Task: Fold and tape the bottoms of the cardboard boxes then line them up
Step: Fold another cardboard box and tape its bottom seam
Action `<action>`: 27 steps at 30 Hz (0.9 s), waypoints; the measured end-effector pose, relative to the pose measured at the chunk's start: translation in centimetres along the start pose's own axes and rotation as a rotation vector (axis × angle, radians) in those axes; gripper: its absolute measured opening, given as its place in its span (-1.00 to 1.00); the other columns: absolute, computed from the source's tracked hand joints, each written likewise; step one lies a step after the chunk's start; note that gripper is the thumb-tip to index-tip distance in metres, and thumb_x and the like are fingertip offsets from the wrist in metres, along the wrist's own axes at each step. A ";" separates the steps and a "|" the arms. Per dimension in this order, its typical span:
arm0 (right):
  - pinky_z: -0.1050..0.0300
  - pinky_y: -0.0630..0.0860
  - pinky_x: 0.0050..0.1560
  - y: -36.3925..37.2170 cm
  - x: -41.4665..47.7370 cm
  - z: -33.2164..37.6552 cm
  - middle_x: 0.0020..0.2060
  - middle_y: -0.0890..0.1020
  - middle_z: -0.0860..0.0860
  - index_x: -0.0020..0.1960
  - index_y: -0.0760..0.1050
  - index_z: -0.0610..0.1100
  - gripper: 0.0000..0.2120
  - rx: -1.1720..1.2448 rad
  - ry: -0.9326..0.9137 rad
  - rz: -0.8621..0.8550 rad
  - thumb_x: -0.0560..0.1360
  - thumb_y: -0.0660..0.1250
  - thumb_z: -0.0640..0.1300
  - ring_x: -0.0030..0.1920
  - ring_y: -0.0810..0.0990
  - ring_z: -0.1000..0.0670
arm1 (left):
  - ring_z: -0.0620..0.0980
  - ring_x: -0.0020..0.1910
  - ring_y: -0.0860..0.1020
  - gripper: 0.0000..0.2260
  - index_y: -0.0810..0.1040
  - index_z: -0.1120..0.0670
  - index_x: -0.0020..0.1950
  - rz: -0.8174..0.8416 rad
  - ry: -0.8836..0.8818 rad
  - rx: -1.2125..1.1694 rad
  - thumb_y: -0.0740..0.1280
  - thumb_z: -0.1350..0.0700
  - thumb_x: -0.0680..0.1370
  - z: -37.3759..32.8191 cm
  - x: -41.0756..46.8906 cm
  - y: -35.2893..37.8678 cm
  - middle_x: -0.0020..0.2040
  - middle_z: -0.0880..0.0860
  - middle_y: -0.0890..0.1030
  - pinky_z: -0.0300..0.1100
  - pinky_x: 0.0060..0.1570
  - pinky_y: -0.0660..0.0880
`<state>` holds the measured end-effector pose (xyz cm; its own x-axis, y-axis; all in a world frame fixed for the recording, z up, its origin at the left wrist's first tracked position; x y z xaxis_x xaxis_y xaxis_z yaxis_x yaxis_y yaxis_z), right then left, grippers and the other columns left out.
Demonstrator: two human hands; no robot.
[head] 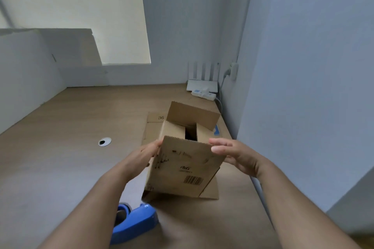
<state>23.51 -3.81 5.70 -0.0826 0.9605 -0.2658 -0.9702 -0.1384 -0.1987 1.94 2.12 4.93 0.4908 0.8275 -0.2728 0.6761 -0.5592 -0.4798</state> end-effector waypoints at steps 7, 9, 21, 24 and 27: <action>0.20 0.40 0.17 1.4 4.2 -0.1 0.31 0.44 0.01 0.46 0.26 -0.05 -0.38 -0.224 -0.032 -0.253 0.47 0.42 -0.10 0.27 0.41 0.04 | -0.08 0.05 0.52 -0.69 0.40 -0.13 0.18 -0.184 -0.081 -0.109 0.33 -0.16 0.49 3.9 1.7 -1.7 0.05 -0.15 0.53 -0.23 -0.18 0.47; 0.09 0.45 0.24 1.3 5.6 -0.3 0.28 0.43 0.01 0.46 0.26 -0.03 -0.38 -0.224 -0.024 -0.340 0.47 0.41 -0.06 0.25 0.44 0.00 | -0.04 0.06 0.52 -0.60 0.34 -0.11 0.28 -0.266 -0.075 -0.102 0.34 -0.15 0.49 4.4 2.2 -2.3 0.09 -0.12 0.52 -0.25 -0.20 0.45; -0.15 0.39 0.33 -0.3 10.3 -1.7 0.45 0.25 -0.09 0.55 -0.16 0.04 -0.02 -0.312 0.111 -0.434 0.40 0.47 -0.09 0.38 0.35 -0.11 | 0.03 0.38 0.33 -0.37 0.04 -0.09 0.52 -0.318 -0.129 -0.195 0.32 0.01 0.56 6.7 6.4 -1.7 0.39 -0.07 0.27 -0.03 0.33 0.35; -0.13 0.16 0.47 -0.4 12.0 1.4 0.54 0.02 0.01 0.54 -0.26 0.05 0.03 -0.318 -0.017 -0.421 0.42 0.46 -0.13 0.51 0.08 -0.07 | -0.01 0.39 0.31 -0.22 -0.24 -0.09 0.56 -0.285 -0.153 -0.246 0.30 0.02 0.58 6.6 6.7 -1.5 0.48 -0.06 0.22 -0.14 0.28 0.31; -0.07 0.29 0.37 -1.0 13.3 3.2 0.49 0.20 0.00 0.55 -0.10 0.05 -0.22 -0.182 -0.113 -0.481 0.53 0.32 0.03 0.43 0.26 -0.04 | -0.03 0.38 0.32 -0.21 -0.22 -0.08 0.56 -0.274 -0.150 -0.246 0.31 0.01 0.57 6.7 6.7 -1.6 0.51 -0.04 0.20 -0.16 0.27 0.31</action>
<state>22.64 9.86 5.40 0.3285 0.9445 -0.0030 -0.8500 0.2943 -0.4369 0.50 8.92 -1.72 0.2004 0.9360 -0.2895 0.8914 -0.2968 -0.3425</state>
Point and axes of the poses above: each hand's wrist, its own x-axis towards the middle knuckle, its own y-axis out of the palm, z = x × y, the point moved 9 cm from there along x, towards the middle knuckle
